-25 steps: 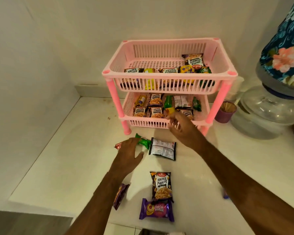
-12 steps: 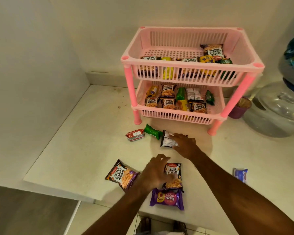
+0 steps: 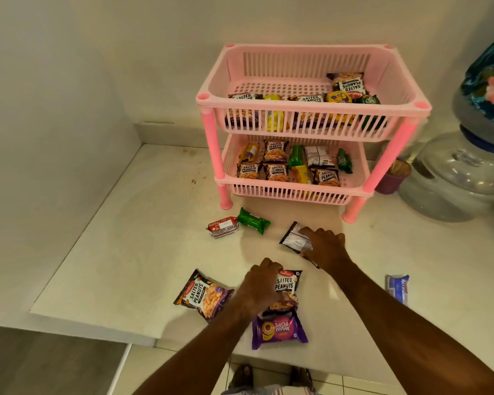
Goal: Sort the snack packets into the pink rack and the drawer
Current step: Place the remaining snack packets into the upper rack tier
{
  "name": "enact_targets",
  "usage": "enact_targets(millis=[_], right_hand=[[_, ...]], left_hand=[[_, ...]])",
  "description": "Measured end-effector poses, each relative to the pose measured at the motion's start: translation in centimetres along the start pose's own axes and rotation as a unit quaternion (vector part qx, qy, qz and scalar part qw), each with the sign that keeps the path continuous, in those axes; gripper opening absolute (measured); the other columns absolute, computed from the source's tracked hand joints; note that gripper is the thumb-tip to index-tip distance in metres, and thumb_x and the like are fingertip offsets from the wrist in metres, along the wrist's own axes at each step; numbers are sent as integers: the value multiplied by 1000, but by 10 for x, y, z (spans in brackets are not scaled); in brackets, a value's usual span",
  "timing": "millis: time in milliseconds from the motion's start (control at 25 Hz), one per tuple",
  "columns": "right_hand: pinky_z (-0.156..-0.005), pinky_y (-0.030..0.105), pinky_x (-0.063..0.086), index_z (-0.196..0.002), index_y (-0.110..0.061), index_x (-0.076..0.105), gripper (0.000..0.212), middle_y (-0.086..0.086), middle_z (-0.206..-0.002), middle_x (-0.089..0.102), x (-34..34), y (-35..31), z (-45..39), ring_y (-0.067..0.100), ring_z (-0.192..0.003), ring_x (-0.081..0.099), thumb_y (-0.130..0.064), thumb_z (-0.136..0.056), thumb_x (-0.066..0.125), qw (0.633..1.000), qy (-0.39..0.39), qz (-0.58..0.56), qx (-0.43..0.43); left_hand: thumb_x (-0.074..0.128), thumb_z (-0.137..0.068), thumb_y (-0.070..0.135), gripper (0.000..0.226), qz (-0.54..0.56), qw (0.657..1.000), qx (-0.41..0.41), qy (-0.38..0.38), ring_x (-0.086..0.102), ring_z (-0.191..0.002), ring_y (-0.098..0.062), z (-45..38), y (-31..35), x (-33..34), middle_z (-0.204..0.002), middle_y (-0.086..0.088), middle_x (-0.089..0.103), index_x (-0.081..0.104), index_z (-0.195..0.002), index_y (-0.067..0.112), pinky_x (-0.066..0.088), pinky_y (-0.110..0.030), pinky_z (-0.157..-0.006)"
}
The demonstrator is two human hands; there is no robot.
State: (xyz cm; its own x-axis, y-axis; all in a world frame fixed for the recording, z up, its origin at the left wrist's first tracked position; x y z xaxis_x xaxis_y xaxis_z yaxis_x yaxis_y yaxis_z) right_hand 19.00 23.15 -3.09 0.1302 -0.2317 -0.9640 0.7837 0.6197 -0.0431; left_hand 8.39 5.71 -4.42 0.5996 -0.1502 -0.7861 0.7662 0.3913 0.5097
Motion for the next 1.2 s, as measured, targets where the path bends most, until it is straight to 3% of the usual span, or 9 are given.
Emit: enact_targets(millis=[280, 480, 560, 640, 760, 920, 1000, 1120, 1200], right_hand=[[-95, 41, 31, -139, -39, 44, 50, -3, -130, 66, -2, 13, 10, 24, -119, 59, -39, -93, 62, 987, 60, -150, 30], [-90, 34, 28, -130, -38, 49, 46, -10, -126, 68, -45, 11, 22, 19, -118, 62, -44, -89, 69, 950, 176, -257, 15], [-95, 33, 37, -128, -36, 53, 47, -11, -124, 70, -79, 10, 28, 17, -115, 64, -45, -86, 73, 927, 231, -294, -8], [-96, 43, 49, -125, -36, 52, 46, -9, -120, 71, -117, 8, 37, 16, -109, 67, -47, -85, 73, 903, 277, -327, -36], [-88, 47, 56, -121, -37, 51, 45, -14, -115, 67, -174, 1, 50, 11, -103, 67, -48, -84, 73, 861, 328, -379, -80], [-69, 29, 63, -113, -46, 46, 41, -24, -105, 66, -245, -6, 65, -2, -93, 70, -52, -82, 73, 815, 365, -432, -129], [-63, 28, 63, -112, -45, 45, 43, -26, -101, 69, -279, -7, 66, -4, -86, 71, -54, -82, 74, 808, 379, -429, -136], [-61, 37, 64, -110, -41, 43, 46, -14, -96, 71, -322, -7, 54, 3, -80, 74, -56, -81, 74, 811, 379, -426, -131], [-55, 33, 63, -111, -36, 42, 45, -10, -95, 70, -348, -6, 39, 4, -74, 74, -54, -83, 74, 810, 381, -427, -131]], left_hand=[[83, -79, 22, 64, 148, 988, -4, 52, 58, -121, -18, -4, -9, -19, -128, 4, 44, 48, -132, 20, 59, -31, -91], [84, -79, 15, 62, 258, 956, 30, 135, 57, -120, -17, 1, -4, -73, -123, 8, 46, 50, -131, 21, 59, -19, -84], [85, -77, 15, 65, 290, 939, 59, 174, 57, -119, -11, 4, 6, -106, -123, 12, 49, 51, -131, 26, 57, -18, -87], [86, -75, 16, 69, 321, 921, 96, 199, 58, -118, -6, 8, 21, -142, -123, 23, 48, 49, -130, 34, 57, -21, -89], [86, -76, 25, 70, 319, 906, 155, 231, 59, -117, -2, 17, 50, -196, -126, 33, 46, 49, -134, 40, 57, -18, -85], [86, -76, 35, 74, 280, 896, 210, 273, 58, -113, 6, 25, 84, -260, -131, 31, 46, 47, -138, 44, 53, -10, -83], [85, -77, 35, 73, 273, 893, 221, 281, 59, -113, 3, 22, 99, -292, -133, 22, 49, 47, -138, 42, 57, -15, -82], [85, -77, 36, 72, 249, 894, 225, 296, 63, -111, -5, 8, 119, -341, -137, 11, 51, 46, -138, 39, 60, -24, -77], [85, -77, 37, 72, 212, 897, 228, 314, 64, -108, -8, -6, 131, -372, -134, 7, 53, 47, -138, 35, 60, -25, -77]])
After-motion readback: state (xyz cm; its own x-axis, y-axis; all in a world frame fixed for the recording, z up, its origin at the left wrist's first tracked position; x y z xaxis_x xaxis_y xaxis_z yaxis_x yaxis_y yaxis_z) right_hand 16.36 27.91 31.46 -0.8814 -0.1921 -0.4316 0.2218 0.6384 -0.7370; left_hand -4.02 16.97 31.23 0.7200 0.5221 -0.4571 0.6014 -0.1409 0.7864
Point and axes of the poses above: each hand's wrist, its own z-axis away from the middle knuckle, its own x-axis out of the palm, y = z × x, the point moved 4 cm from there along -z, towards the middle knuckle
